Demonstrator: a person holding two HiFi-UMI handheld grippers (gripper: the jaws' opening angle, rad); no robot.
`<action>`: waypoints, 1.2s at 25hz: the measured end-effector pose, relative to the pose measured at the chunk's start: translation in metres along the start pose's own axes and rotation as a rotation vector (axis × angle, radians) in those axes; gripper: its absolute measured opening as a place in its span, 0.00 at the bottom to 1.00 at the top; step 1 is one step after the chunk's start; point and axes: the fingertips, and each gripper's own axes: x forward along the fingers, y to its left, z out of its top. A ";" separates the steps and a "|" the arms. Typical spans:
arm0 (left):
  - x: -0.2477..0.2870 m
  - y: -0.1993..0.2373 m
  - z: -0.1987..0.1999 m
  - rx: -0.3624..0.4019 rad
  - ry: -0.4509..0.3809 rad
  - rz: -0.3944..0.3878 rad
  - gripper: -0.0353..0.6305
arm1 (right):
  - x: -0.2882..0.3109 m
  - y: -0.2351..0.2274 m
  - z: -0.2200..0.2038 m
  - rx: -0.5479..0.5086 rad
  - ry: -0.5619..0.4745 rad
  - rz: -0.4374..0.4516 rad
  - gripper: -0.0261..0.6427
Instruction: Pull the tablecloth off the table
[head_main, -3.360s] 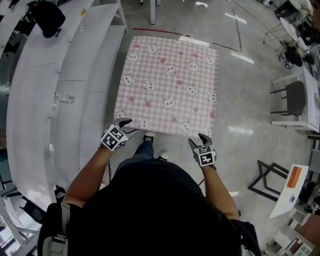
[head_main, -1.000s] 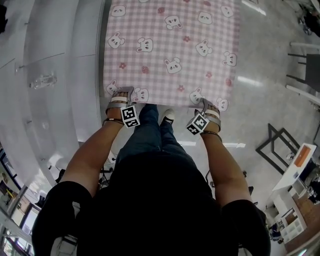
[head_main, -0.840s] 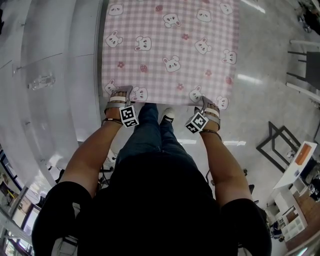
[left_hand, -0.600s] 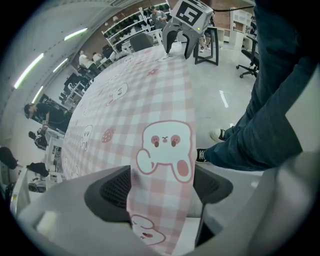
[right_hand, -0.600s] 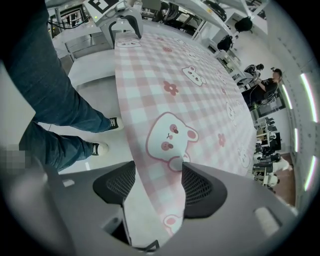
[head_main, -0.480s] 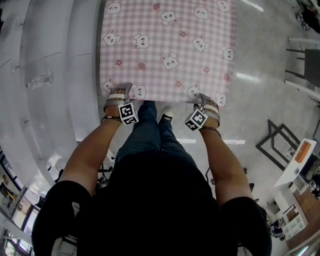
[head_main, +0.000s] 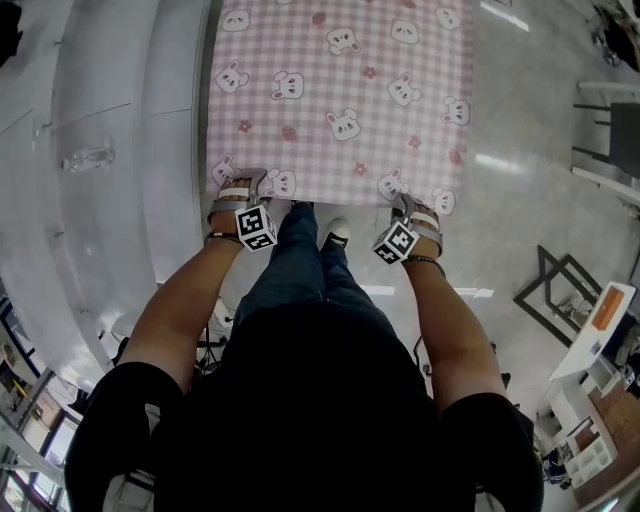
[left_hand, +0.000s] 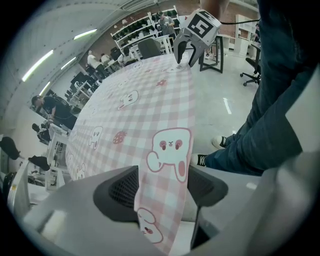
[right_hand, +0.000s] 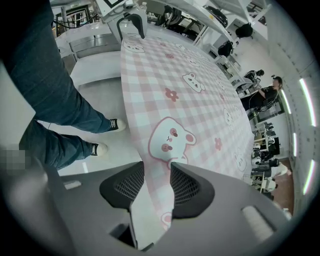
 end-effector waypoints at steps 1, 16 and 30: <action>-0.001 0.001 0.001 -0.001 -0.004 -0.001 0.49 | 0.000 0.000 0.000 -0.007 0.001 0.000 0.31; -0.016 0.004 0.000 -0.033 -0.012 -0.029 0.18 | -0.017 -0.007 0.003 -0.027 -0.018 -0.031 0.09; -0.033 0.030 0.003 -0.085 -0.029 -0.056 0.06 | -0.033 -0.038 0.011 -0.002 0.024 0.062 0.08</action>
